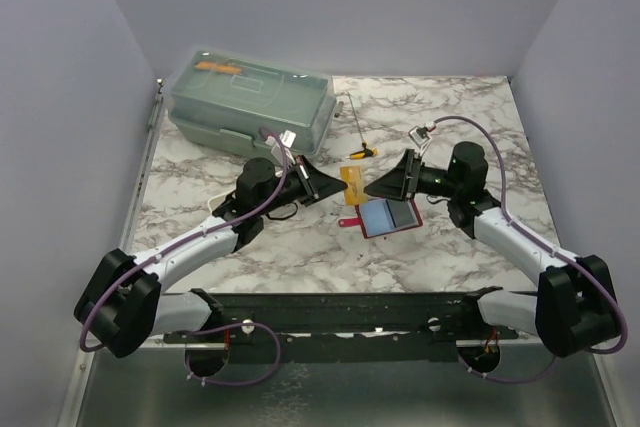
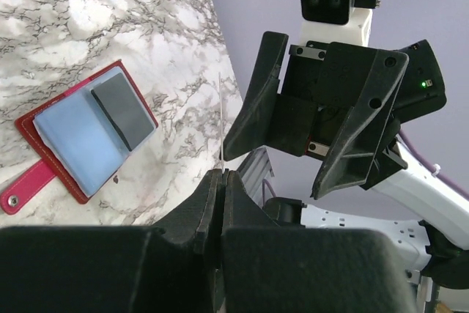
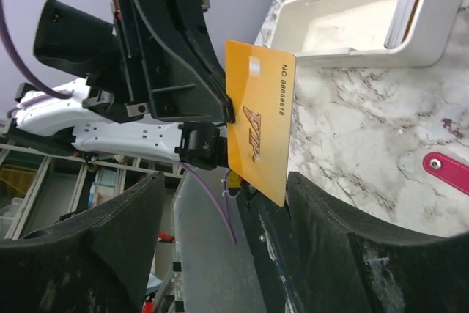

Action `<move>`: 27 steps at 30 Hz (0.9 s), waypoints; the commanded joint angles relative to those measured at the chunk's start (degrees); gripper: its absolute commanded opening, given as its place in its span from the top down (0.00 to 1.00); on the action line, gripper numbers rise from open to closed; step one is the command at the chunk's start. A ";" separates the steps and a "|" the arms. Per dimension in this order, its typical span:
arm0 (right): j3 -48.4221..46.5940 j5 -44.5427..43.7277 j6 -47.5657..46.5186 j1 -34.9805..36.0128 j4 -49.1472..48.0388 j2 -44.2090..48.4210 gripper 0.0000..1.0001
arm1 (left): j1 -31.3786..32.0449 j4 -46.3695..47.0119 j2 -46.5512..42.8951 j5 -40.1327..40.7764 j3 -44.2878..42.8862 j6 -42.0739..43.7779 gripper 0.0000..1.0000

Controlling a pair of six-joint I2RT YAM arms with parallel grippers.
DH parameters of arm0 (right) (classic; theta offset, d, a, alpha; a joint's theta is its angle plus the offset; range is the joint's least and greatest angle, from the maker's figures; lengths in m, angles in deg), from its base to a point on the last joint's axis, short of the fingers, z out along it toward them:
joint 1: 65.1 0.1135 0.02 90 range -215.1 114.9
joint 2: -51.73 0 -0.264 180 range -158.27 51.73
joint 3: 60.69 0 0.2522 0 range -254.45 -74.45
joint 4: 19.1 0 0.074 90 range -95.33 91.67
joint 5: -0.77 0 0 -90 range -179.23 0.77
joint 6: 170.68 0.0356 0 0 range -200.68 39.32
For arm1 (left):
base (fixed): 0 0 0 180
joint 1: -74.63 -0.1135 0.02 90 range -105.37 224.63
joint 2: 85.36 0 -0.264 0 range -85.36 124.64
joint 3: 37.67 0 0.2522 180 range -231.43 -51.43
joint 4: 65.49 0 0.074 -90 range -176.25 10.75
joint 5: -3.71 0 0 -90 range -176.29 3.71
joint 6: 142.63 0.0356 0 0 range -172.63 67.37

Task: Put the credit cards into the card holder
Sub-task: Insert the credit card into the card holder.

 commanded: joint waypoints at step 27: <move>0.03 -3.61 1.09 0.89 -0.38 4.22 0.43 | -0.30 6.79 -3.32 -3.16 -0.41 -4.17 1.00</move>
